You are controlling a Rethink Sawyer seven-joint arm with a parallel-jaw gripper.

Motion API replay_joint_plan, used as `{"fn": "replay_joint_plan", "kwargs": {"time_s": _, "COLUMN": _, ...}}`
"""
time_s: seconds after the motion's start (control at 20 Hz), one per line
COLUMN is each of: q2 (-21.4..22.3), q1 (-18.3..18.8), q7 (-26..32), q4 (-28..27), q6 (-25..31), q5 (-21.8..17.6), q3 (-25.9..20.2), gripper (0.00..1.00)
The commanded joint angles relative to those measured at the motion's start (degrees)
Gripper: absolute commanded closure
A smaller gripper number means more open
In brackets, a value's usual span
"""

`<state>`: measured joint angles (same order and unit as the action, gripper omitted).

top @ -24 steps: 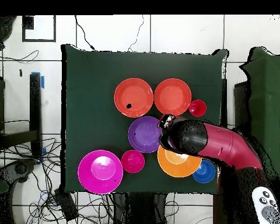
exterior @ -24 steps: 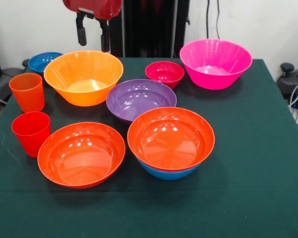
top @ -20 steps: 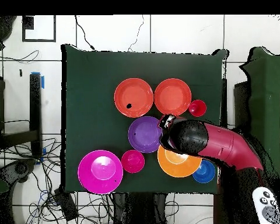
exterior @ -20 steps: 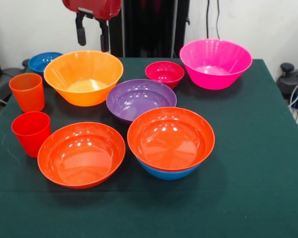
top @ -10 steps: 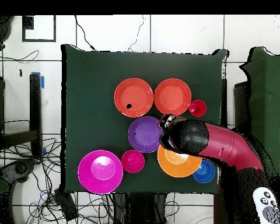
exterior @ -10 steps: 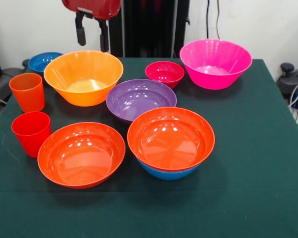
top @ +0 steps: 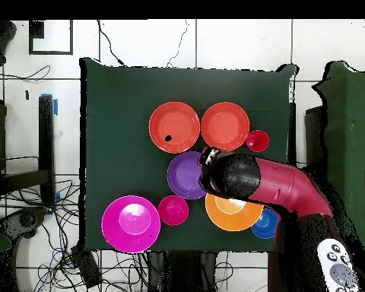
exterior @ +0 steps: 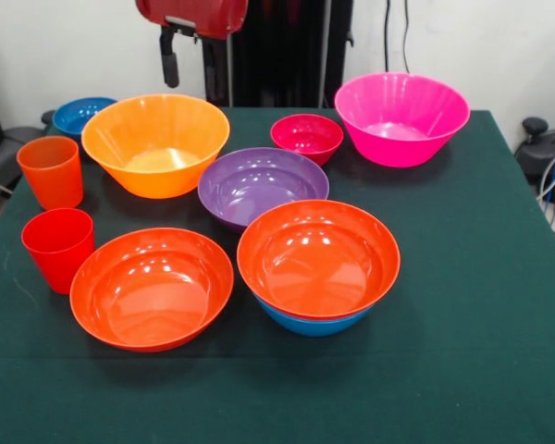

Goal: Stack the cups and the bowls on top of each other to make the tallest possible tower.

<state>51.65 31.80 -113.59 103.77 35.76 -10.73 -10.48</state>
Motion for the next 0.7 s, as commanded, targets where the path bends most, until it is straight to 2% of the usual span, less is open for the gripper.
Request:
{"fn": "replay_joint_plan", "kwargs": {"time_s": 0.05, "q2": -2.01, "q1": -3.12, "q7": -5.51, "q4": 2.94, "q6": -1.62, "q5": 0.57, "q3": -1.44, "gripper": 0.00}}
{"fn": "replay_joint_plan", "kwargs": {"time_s": 0.45, "q2": -2.57, "q1": -6.94, "q7": -9.64, "q4": 4.97, "q6": -4.71, "q5": 1.14, "q3": 0.37, "gripper": 0.00}}
{"fn": "replay_joint_plan", "kwargs": {"time_s": 0.7, "q2": -2.71, "q1": -10.01, "q7": -12.58, "q4": 4.81, "q6": -4.32, "q5": 2.74, "q3": 1.91, "gripper": 0.00}}
